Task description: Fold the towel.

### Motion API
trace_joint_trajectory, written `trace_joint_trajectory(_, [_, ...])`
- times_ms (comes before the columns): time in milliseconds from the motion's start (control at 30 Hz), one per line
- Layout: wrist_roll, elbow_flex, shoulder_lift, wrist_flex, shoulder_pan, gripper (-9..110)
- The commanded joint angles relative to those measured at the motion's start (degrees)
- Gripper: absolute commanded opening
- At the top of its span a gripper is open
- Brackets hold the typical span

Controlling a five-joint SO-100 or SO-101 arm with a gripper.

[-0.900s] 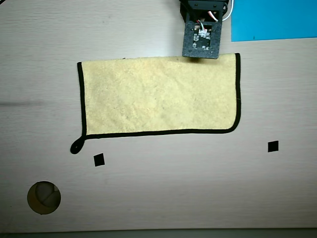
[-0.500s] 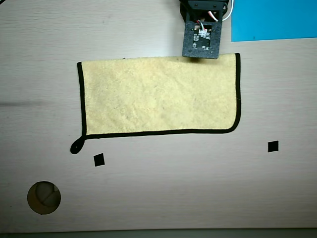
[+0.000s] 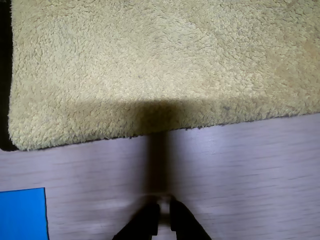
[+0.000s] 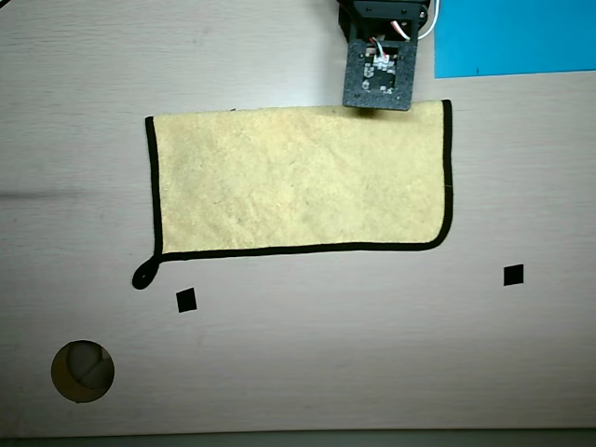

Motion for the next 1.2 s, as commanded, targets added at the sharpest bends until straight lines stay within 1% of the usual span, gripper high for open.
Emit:
trace_joint_trajectory(0, [-0.79,2.37,0.35,0.26,-0.18,0])
trace_joint_trajectory(833, [-0.79,2.37,0.35,0.26,0.00,0])
trace_joint_trajectory(900, [-2.29,2.37,0.35,0.35,-0.26,4])
trace_joint_trajectory(933, [-4.92,2.37,-0.18,0.35,-0.62,2])
trace_joint_trajectory(967, [-3.60,2.37,-0.44,0.00,-0.62,2])
trace_joint_trajectory(1000, [0.53,2.37,-0.88,-1.93,-0.18,0])
trace_joint_trajectory(1033, [2.55,2.29,-1.67,-3.78,0.79,0])
trace_joint_trajectory(1067, [3.08,1.93,-2.72,-5.45,2.55,0])
trace_joint_trajectory(1167, [10.81,-1.85,-9.76,-13.54,9.93,0])
